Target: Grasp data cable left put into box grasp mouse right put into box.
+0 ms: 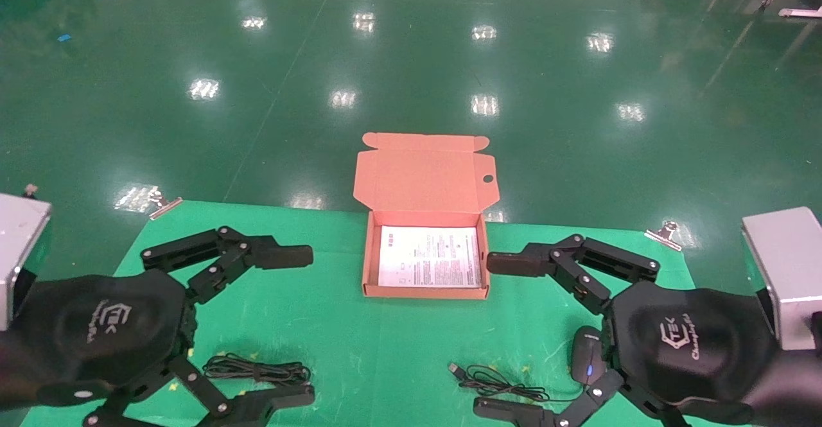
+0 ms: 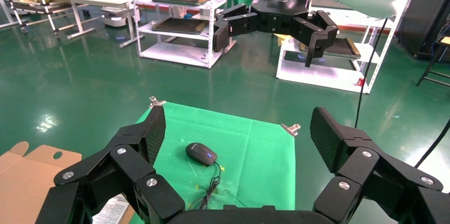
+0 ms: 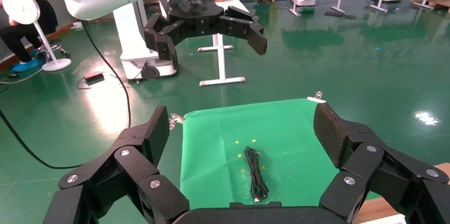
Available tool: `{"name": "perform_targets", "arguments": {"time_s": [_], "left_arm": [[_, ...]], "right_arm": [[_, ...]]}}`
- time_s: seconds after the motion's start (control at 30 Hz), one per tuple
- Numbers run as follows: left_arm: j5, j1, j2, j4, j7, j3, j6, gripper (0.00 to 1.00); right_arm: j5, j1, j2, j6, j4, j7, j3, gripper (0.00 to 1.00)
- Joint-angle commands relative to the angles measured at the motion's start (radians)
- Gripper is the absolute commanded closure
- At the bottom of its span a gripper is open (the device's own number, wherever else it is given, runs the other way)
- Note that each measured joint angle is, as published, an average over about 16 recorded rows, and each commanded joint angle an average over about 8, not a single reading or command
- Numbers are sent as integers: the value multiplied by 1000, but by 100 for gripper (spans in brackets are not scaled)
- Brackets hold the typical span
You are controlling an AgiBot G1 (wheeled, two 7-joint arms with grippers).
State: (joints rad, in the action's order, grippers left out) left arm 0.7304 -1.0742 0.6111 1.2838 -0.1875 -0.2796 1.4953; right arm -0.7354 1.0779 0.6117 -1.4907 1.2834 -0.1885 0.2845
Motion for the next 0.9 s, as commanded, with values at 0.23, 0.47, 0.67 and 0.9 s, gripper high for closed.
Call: {"name": "perform_targets", "arguments": {"time_s": [0.23,0.47,0.67,0.9], "left_arm": [[0,0,0,0,0,0,0,0],[0,0,0,0,0,0,0,0],[2,-1,1,-1,0,-1,-2,0],[23,-19,6,1,11,-7,2,0]], "right_arm": [[0,0,0,0,0,0,0,0],[0,0,0,0,0,0,0,0],[1,0,0,-1,0,0,-1,0],[-32,18,-5,-5,5,10,8,0]]}}
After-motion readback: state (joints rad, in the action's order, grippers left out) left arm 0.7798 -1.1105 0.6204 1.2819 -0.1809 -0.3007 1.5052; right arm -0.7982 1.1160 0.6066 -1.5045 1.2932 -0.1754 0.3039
